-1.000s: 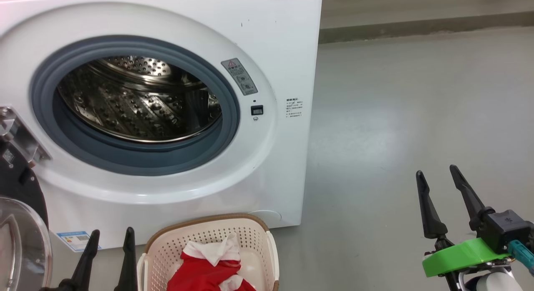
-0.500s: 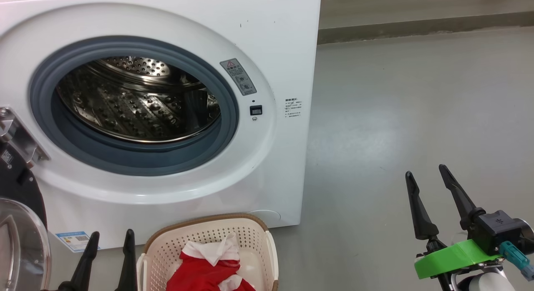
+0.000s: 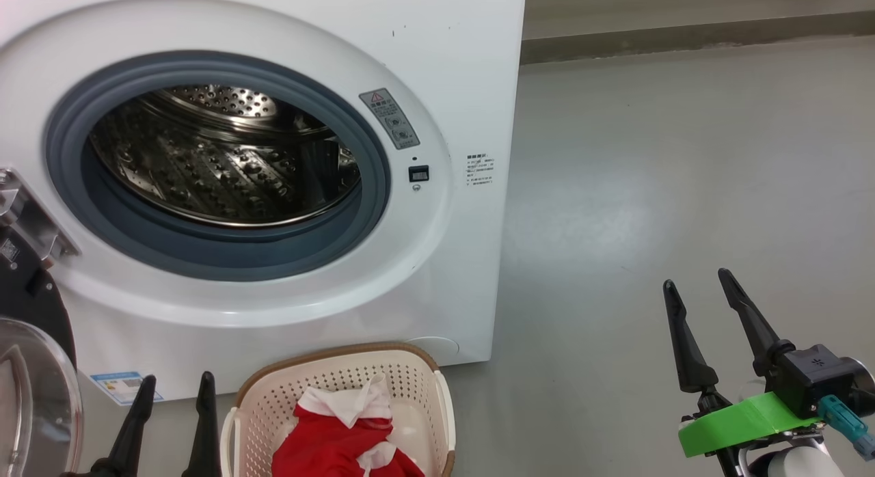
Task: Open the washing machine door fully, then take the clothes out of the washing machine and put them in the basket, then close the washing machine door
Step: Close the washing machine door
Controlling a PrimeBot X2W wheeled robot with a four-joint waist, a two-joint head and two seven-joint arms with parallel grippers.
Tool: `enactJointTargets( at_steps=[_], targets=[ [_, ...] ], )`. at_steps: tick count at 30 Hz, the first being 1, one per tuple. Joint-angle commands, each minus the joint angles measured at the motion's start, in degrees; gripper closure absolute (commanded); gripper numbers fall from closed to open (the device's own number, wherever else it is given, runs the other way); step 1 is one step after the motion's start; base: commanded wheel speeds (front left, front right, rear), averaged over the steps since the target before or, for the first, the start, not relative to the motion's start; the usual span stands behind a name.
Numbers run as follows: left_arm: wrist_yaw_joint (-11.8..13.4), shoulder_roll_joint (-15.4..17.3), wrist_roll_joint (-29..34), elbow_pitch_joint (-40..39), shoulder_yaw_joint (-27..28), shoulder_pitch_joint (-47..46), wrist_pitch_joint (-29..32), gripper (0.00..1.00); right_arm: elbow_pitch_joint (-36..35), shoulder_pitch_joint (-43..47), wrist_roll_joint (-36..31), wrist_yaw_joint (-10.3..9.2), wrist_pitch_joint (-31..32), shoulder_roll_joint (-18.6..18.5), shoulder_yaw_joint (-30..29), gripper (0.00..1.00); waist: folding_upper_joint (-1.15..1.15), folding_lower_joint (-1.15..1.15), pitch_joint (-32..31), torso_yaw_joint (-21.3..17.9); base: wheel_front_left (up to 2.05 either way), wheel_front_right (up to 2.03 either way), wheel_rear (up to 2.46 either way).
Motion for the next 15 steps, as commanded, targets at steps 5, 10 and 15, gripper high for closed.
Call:
enactJointTargets(
  at_steps=[5,10,15],
  targets=[
    [0.6,1.2,0.5,-1.7,1.6,-1.3,-0.3,0.00,-1.7,-0.8,0.5,0.12,-0.4,-0.4,1.3,0.00,0.00,0.00,0.1,0.1,-1.40,1.40,0.00],
    [-0.1,1.4,-0.3,-2.0,1.3,-1.4,-0.4,0.00,-1.7,-0.9,0.4,0.12,-0.4,-0.4,1.3,0.00,0.00,0.00,0.2,0.1,-1.90,1.90,0.00],
    [0.0,1.6,-0.3,-2.1,1.2,-1.4,-0.6,0.00,-1.8,-1.0,0.4,0.12,-0.4,-0.4,1.4,0.00,0.00,0.00,0.4,0.2,-1.37,1.37,0.00]
  ],
)
